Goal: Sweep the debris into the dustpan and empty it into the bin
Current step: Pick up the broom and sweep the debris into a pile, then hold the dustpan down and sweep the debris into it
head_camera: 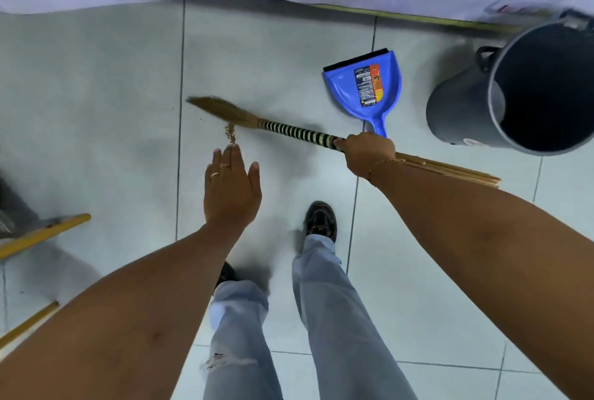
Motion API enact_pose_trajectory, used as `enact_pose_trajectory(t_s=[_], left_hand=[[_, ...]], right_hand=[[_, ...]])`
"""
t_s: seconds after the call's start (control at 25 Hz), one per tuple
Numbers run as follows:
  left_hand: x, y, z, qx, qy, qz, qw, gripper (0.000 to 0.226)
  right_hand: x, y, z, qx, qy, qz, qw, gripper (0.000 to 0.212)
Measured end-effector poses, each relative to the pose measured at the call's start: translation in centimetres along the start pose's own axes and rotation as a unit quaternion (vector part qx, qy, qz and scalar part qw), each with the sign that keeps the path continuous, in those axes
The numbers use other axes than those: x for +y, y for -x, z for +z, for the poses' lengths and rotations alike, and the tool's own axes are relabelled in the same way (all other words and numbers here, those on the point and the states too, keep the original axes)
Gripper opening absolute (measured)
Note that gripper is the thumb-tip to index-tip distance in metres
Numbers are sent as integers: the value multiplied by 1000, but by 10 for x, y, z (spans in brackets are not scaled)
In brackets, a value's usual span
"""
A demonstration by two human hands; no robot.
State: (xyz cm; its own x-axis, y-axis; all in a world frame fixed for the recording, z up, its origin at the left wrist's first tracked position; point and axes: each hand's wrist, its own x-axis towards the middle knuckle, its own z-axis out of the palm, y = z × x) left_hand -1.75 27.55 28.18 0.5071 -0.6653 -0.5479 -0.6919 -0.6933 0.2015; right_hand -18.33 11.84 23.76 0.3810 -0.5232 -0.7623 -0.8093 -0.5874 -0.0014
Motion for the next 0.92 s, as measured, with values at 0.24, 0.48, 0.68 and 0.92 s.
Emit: enact_pose_trajectory(t_s=[0.24,0.48,0.68,0.92], left_hand=[[17,11,13,-24,-39,7,999,55],[52,13,48,-50,-83,43,994,55],[134,-33,126,-121,-56,66,989,56],[245,-152,255,-221,125,-104,962,66]], right_hand=[[81,16,22,44,1,-57,997,52],[104,70,90,170,-318,98,928,47],[124,42,136,136,-502,311,796,35],[161,-85,197,207,-602,405,656,34]])
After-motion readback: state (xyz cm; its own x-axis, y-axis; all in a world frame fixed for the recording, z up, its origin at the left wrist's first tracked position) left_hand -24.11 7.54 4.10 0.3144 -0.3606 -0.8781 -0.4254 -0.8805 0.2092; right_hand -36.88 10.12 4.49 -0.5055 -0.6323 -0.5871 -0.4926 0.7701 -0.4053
